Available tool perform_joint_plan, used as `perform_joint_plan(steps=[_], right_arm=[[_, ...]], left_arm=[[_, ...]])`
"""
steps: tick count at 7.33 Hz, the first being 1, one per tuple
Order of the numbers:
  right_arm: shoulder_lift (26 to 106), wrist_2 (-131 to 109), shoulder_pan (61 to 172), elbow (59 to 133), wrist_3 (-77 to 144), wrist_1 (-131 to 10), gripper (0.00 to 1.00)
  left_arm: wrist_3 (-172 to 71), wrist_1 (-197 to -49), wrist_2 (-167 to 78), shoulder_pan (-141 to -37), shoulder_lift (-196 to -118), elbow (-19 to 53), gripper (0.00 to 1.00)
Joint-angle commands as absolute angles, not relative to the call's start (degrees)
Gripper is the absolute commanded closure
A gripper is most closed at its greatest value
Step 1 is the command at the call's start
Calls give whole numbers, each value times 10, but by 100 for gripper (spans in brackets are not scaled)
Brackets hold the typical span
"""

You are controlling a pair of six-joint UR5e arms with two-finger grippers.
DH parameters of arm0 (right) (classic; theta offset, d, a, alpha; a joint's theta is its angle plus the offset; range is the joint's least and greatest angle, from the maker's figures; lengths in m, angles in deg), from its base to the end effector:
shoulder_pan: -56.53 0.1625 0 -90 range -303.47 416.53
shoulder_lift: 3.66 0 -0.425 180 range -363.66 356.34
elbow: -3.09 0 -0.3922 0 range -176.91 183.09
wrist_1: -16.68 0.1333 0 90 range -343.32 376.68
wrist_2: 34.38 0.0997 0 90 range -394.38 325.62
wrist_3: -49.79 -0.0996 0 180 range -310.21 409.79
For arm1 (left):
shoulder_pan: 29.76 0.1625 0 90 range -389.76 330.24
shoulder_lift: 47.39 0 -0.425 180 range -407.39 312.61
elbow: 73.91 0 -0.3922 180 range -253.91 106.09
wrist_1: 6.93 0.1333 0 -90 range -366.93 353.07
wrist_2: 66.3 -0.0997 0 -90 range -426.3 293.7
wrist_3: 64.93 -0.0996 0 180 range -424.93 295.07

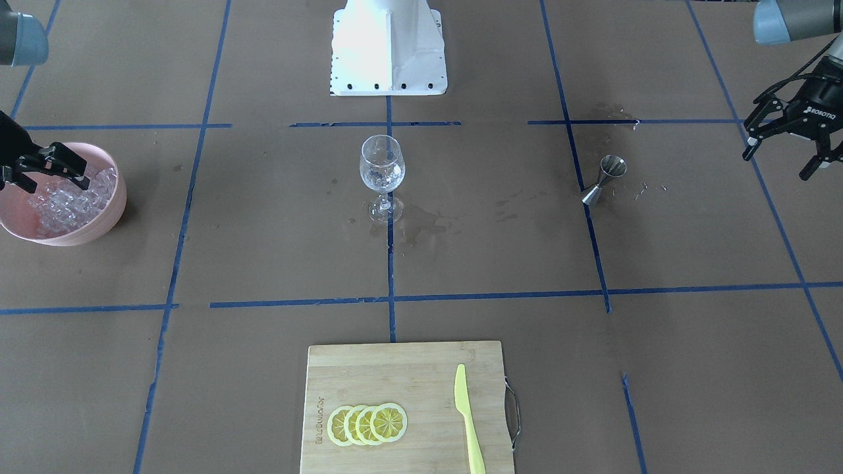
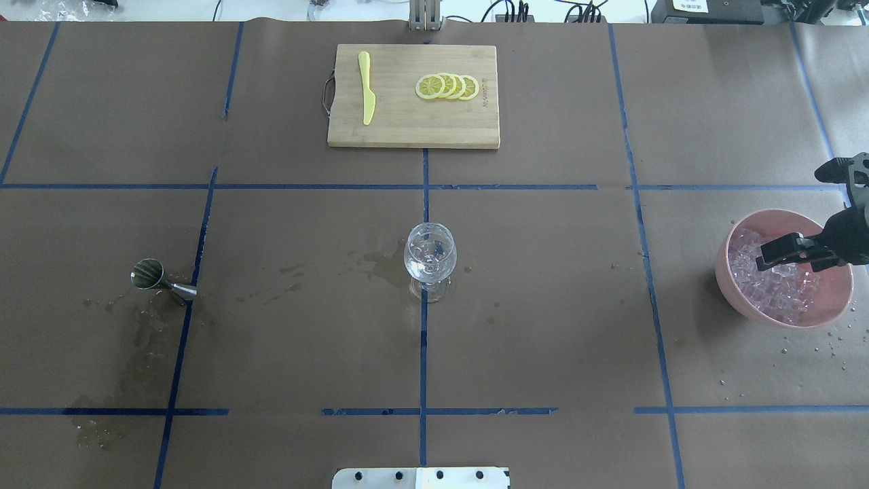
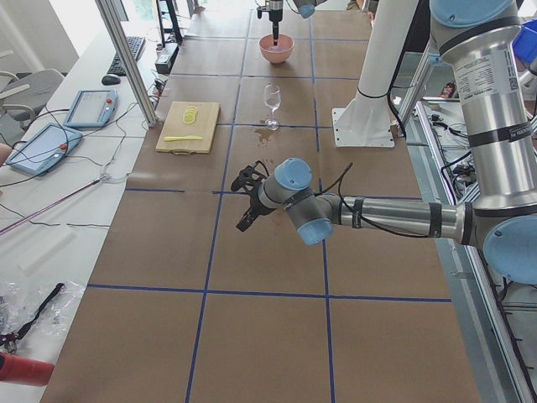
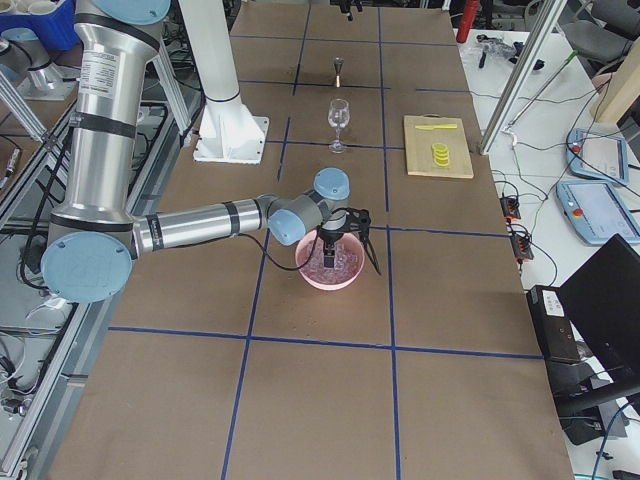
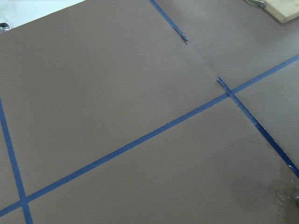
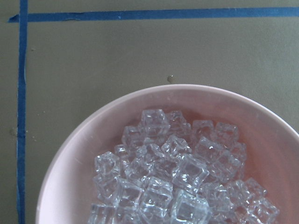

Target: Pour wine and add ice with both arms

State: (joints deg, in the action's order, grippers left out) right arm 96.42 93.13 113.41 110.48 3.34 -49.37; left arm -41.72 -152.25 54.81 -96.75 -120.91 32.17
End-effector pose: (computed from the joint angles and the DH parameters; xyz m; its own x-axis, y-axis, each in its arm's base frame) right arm -0.1800 -0.4089 0.5468 0.6773 0.0379 0.7347 -0.0346 0.9992 -0.0197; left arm 0.0805 -0.3990 0.5402 0.6609 0.4568 -0.5954 0.0390 0.7715 0.6351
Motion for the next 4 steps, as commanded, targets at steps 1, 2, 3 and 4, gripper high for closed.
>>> perform_joint_plan(steps=[1,2,3,4], right_arm=[[964,928,1131,1099,-11,-492,9],[961,928,1131,1096,-16,-492,11],[959,926,1130,1087,-16,-492,11],[959,910,1127,1081,-16,-492,11]], left_arm=[[-416,-1524,547,-973,-1207,323,0],[-415,-1524,547,-973,-1207,323,0],[-415,-1526,547,-973,-1207,326,0],[-415,-1526,547,-975,-1207,328,0]])
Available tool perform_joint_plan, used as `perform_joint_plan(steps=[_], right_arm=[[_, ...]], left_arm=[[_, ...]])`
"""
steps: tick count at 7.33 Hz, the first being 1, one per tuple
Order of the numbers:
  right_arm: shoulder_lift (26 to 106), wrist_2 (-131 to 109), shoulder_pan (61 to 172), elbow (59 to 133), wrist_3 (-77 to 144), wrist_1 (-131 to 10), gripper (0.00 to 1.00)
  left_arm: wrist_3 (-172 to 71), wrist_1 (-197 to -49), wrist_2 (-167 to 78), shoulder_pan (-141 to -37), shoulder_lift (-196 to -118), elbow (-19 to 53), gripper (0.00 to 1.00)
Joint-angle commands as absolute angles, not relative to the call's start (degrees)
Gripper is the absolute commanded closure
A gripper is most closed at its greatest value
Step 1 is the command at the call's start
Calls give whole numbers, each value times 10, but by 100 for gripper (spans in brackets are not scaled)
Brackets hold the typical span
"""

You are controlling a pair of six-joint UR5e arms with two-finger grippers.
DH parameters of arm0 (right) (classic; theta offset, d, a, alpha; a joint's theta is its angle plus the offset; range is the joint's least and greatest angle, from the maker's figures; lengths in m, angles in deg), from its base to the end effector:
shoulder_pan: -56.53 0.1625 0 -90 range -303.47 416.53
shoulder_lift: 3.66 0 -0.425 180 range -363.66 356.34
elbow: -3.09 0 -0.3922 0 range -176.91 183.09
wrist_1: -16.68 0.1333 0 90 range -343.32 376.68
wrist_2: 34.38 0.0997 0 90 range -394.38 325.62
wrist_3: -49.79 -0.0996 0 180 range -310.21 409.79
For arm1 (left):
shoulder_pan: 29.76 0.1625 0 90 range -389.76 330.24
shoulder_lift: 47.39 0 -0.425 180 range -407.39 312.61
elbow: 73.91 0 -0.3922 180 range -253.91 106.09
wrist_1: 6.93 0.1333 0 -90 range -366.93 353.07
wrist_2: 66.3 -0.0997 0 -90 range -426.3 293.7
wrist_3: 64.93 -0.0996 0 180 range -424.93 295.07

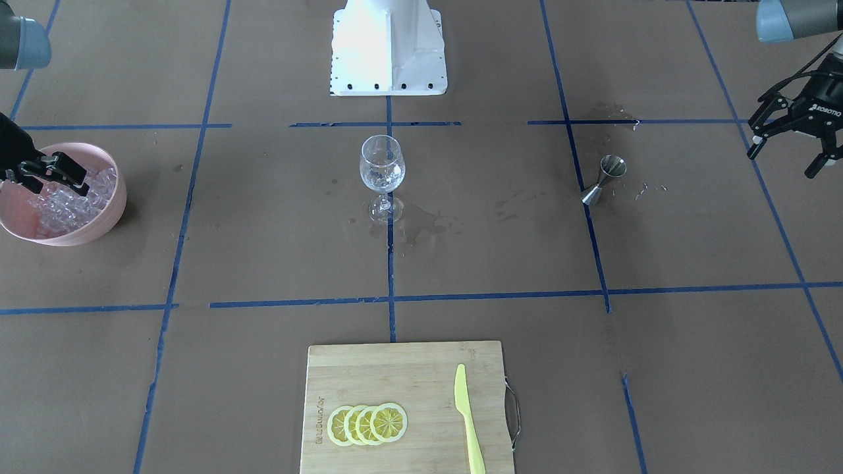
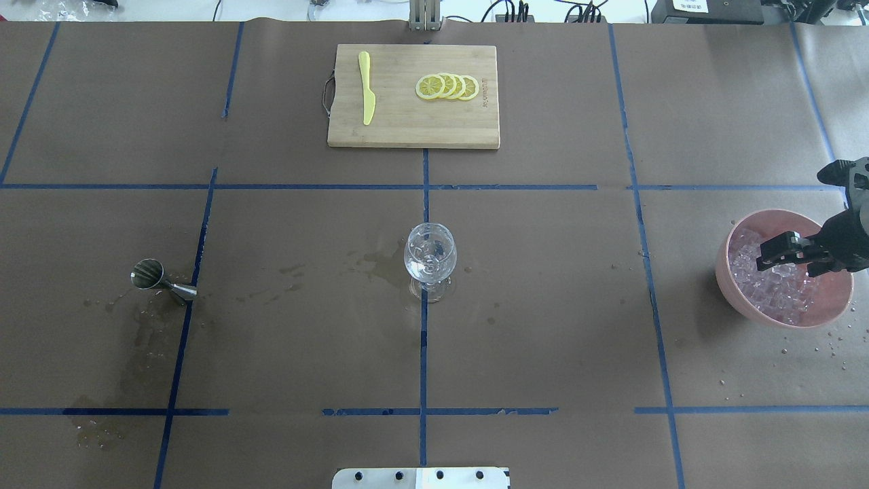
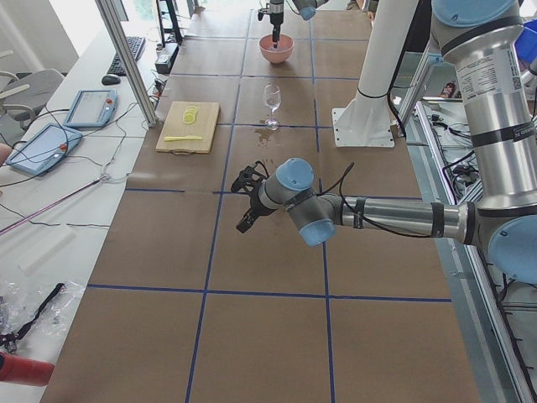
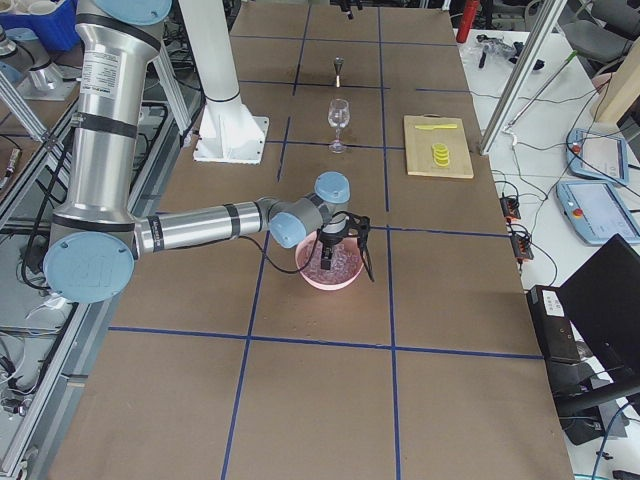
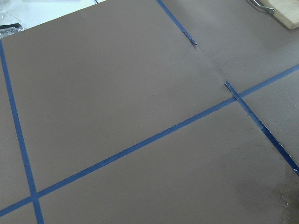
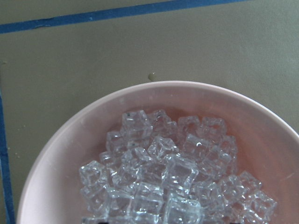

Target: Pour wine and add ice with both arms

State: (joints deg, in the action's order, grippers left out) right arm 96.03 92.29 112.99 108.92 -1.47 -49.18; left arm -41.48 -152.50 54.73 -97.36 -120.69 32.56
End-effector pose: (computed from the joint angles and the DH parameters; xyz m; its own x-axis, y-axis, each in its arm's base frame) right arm -0.1842 -0.4115 0.5582 0.6864 0.1270 0.7160 -0.0931 0.9919 -0.0867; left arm 0.0755 -0.3982 0.5377 0.6648 0.4500 -0.5963 0.0522 0.7683 0.6379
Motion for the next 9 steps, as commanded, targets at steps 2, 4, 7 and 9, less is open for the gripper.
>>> perform_joint_plan(steps=[2,4,7,9], right_arm=[[957,904,1124,1077,-22,-491,50],[957,913,1125,1079,-37,-490,100],[963,916,1130,1138,-38,-494,100],[922,928,1136,1201,-106,-507,100]], left_arm=[[-415,-1527,547,-976,-1208,329,0],[-415,-1526,547,-976,-1208,330,0],[-415,-1527,547,-977,-1208,331,0],[-417,-1529,547,-977,-1196,328,0]])
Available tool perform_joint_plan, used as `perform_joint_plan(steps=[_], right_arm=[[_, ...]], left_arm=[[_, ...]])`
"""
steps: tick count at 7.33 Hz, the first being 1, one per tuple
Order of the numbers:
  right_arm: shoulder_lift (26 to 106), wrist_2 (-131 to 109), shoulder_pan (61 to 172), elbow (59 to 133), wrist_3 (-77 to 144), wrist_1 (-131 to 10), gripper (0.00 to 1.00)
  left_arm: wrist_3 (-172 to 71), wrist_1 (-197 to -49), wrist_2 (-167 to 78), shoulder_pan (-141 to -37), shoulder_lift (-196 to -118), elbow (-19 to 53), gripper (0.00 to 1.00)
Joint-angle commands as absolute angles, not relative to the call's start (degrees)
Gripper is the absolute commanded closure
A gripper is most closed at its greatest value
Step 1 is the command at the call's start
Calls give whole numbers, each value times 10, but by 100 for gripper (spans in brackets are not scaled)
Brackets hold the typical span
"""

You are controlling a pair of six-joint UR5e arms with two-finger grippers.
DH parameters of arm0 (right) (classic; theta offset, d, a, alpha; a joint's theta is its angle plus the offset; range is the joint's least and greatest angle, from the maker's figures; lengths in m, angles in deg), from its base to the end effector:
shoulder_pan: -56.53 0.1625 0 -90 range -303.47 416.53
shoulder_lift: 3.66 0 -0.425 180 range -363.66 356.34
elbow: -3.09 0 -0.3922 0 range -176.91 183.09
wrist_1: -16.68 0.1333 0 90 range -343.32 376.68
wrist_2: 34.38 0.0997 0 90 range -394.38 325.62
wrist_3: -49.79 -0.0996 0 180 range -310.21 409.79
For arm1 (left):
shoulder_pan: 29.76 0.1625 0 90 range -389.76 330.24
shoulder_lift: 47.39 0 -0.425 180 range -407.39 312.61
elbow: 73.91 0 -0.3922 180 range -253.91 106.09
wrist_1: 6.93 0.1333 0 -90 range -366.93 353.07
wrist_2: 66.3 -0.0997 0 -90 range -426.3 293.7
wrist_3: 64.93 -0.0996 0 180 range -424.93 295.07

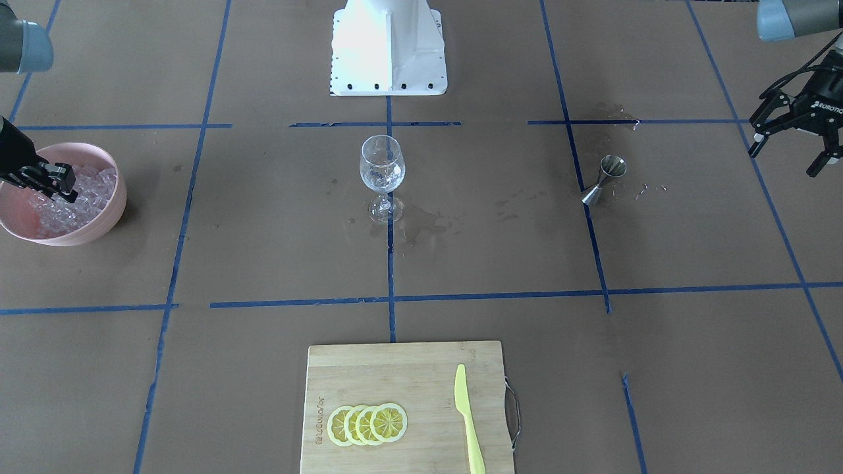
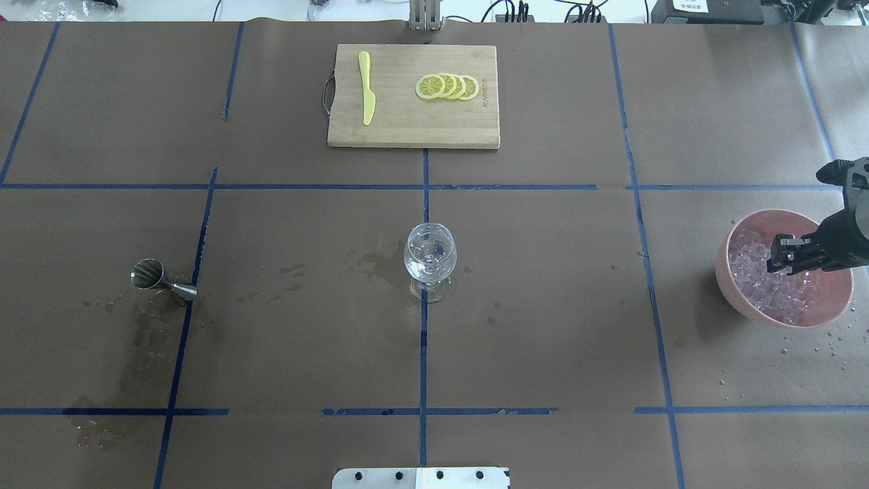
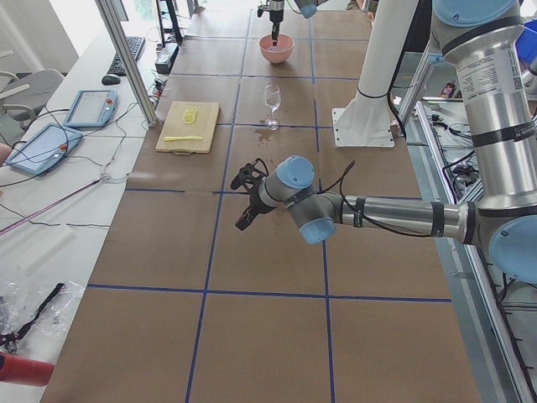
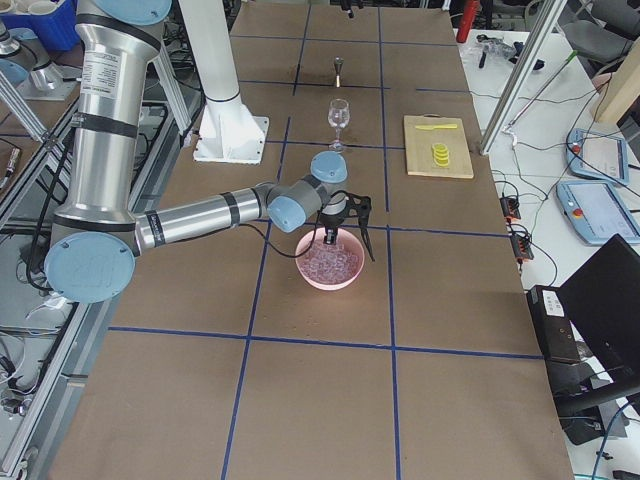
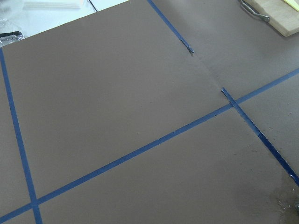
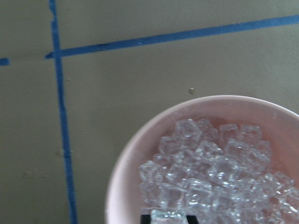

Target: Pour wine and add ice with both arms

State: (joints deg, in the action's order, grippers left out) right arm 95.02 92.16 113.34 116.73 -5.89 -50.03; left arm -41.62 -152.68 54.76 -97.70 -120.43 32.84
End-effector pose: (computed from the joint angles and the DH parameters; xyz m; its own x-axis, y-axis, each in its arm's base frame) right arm -0.1804 -0.4109 0.4825 0.6204 0.1209 0.7749 -0.1463 0.9885 -0.0371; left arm 0.0724 -0.3968 0.5365 0.6665 0.4500 -0.5944 0.0558 0.7649 0.6417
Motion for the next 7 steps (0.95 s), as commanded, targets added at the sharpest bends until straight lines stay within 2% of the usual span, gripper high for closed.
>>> perform_joint_plan(steps=[1,5,7], right_arm=[[875,927,1133,1203,-184,-511,100],[757,876,1033,1221,-344,-511,100],[672,797,959,1217,-429,-539,100]], left_arm=[[-417,-1531,552,-977,-1197,323,0],[-465,-1370,557,-1014,-1241,330,0],[-558,-1295,556,-1078,-1274,330,0]])
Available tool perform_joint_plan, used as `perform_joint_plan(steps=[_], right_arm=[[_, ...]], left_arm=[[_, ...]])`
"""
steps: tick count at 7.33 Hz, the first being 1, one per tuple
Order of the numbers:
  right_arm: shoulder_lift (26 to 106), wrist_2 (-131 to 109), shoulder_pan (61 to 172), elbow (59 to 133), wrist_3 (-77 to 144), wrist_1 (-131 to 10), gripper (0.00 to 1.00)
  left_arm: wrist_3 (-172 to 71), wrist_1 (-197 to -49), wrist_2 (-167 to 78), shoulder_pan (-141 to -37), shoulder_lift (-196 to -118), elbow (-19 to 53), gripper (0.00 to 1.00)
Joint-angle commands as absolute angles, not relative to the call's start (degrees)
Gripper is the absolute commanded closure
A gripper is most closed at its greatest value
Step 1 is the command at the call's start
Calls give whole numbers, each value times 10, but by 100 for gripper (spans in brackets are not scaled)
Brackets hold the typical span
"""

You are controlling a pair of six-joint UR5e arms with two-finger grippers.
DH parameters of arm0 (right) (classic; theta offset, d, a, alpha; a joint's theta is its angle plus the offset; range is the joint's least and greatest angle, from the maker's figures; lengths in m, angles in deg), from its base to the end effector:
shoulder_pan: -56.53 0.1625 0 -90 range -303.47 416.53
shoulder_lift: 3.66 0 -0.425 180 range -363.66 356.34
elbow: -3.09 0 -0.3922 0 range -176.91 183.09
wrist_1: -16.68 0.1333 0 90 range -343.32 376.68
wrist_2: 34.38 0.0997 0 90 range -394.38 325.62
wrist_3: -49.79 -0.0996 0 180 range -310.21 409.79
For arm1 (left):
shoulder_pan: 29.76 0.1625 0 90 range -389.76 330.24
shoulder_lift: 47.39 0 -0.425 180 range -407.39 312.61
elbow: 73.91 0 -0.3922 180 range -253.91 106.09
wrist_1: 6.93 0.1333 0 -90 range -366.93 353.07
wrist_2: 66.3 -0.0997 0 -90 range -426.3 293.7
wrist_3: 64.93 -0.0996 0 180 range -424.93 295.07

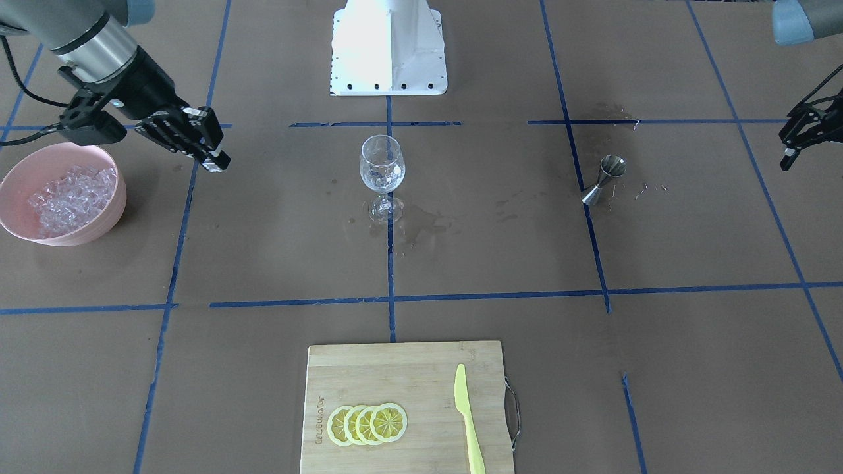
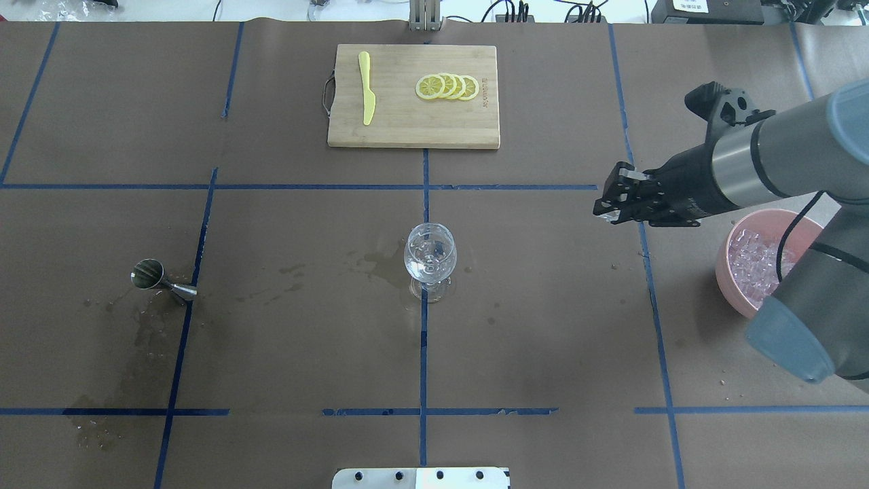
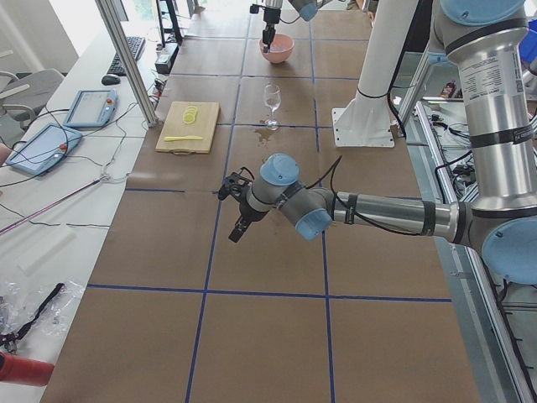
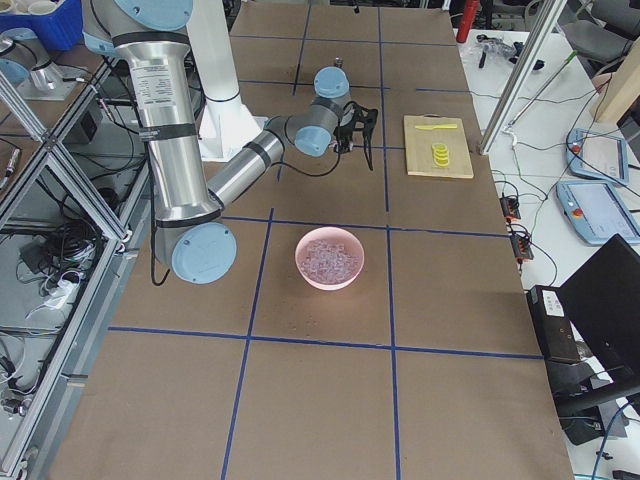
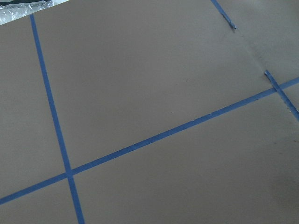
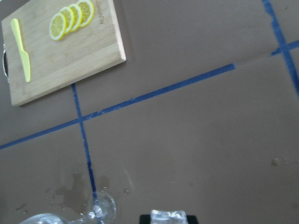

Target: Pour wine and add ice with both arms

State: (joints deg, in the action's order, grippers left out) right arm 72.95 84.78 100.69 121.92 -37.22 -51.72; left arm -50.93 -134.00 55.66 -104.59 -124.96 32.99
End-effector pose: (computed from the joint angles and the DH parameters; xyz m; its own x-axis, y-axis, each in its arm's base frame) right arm -0.3075 -0.4167 0.2613 0.3315 0.2584 0.9074 -0.2778 0.9459 -0.1679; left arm 0.0348 -0.4363 0.5441 0.7528 0.3694 -0.5449 -0.0142 0.8366 0.5476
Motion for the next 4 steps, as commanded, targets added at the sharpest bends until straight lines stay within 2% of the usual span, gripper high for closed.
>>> perform_joint_plan(steps=[1,2,4], right_arm=[[600,767,925,1213,-449,-616,100],[546,726,893,1210,-470,-669,100],[519,682,854,1206,-503,-673,100]], left_arm=[[-558,-1295,555,-1079,-1275,329,0],[-558,-1295,554,-1079,-1275,329,0],[-558,-1295,554,-1080,-1274,331,0]])
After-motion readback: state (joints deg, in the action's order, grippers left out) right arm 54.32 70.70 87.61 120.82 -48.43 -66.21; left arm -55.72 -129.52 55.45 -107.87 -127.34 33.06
